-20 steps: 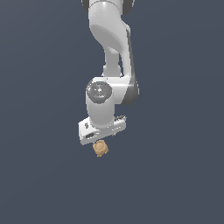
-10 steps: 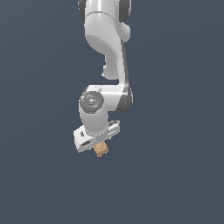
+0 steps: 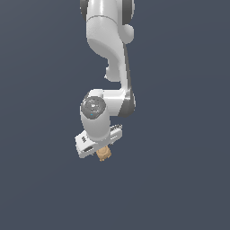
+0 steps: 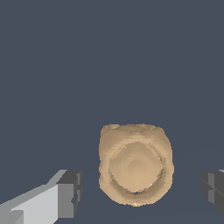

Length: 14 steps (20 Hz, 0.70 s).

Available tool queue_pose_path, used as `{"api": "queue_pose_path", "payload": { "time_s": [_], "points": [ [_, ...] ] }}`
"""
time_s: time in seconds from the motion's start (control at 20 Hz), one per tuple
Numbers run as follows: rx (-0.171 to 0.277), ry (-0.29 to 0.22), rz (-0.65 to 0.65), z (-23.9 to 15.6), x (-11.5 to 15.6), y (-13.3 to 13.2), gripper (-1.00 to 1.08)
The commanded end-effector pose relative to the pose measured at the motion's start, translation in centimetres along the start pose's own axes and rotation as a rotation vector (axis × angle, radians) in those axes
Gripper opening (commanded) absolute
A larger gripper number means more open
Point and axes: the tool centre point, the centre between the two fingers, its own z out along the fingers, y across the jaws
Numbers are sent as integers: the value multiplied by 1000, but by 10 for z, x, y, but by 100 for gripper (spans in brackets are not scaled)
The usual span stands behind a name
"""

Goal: Pick up the object and move it to a goal position.

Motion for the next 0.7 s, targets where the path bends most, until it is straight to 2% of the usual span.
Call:
{"api": "queue_pose_path", "payload": {
  "time_s": [0.0,0.3,0.6,0.65],
  "points": [
    [1,-1,-1,10,0,0,100],
    [1,-1,-4,41,-1,-1,100],
    [1,-1,-4,45,0,0,100],
    [1,-1,-4,45,0,0,-100]
  ]
}}
